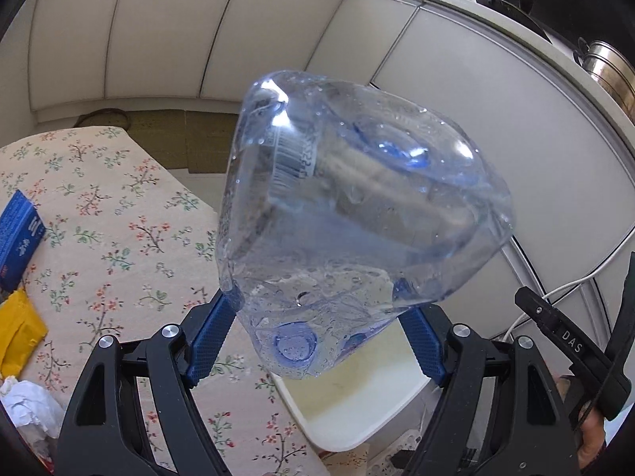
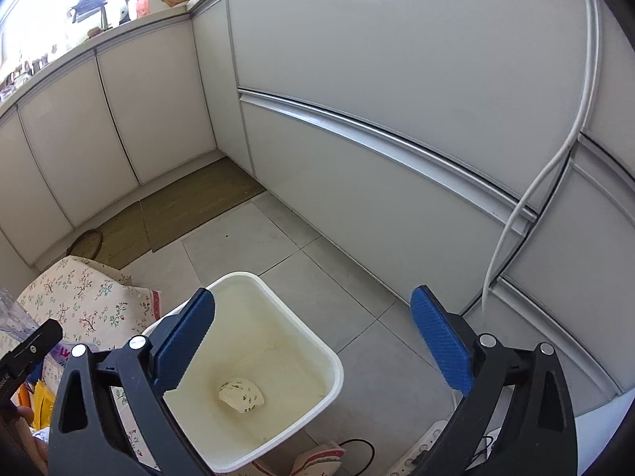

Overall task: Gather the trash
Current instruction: 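Carry cup and bottle over the white bin and release both tools, then move both tools back over the table toward the orange peel and blue box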

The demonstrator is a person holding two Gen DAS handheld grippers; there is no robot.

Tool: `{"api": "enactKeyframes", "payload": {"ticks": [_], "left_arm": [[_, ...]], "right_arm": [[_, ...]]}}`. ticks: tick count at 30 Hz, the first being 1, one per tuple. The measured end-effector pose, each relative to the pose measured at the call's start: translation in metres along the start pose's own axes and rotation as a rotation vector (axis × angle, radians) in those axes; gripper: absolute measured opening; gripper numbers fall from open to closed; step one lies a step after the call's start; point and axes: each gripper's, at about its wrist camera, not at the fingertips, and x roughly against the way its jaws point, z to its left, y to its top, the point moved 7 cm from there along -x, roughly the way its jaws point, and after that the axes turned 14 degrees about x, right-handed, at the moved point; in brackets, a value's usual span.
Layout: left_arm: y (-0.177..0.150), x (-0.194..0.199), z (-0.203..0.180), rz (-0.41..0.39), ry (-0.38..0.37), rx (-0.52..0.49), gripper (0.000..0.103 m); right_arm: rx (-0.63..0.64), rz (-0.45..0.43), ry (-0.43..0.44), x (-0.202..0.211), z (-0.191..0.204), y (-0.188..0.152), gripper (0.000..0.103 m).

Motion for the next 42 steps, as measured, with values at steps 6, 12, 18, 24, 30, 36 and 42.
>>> {"api": "enactKeyframes", "payload": {"ticks": [6, 12, 18, 24, 30, 36, 42], "left_arm": [[-0.011, -0.029, -0.007, 0.073, -0.002, 0.024, 0.076], [-0.009, -0.048, -0.007, 0.127, 0.002, 0.068, 0.087], [0.0, -0.034, 0.0, 0.074, 0.091, 0.02, 0.09], [0.0, -0.001, 0.017, -0.021, 0.223, -0.017, 0.095], [0.008, 0.043, 0.039, -0.121, 0.323, -0.003, 0.096], [0.012, 0.088, 0.076, -0.192, 0.435, 0.016, 0.096], [0.012, 0.127, 0.115, -0.232, 0.524, 0.053, 0.096]], "right_arm": [[-0.043, 0.022, 0.001, -0.006, -0.016, -0.005, 0.096], [-0.038, 0.018, 0.009, -0.004, -0.014, -0.007, 0.096], [-0.027, 0.011, 0.03, -0.004, -0.007, -0.006, 0.096], [0.041, -0.015, 0.08, 0.004, 0.025, -0.005, 0.096], [0.121, -0.064, 0.121, 0.017, 0.064, -0.003, 0.096], [0.182, -0.093, 0.166, 0.028, 0.105, -0.003, 0.096], [0.254, -0.109, 0.229, 0.039, 0.154, -0.005, 0.096]]}}
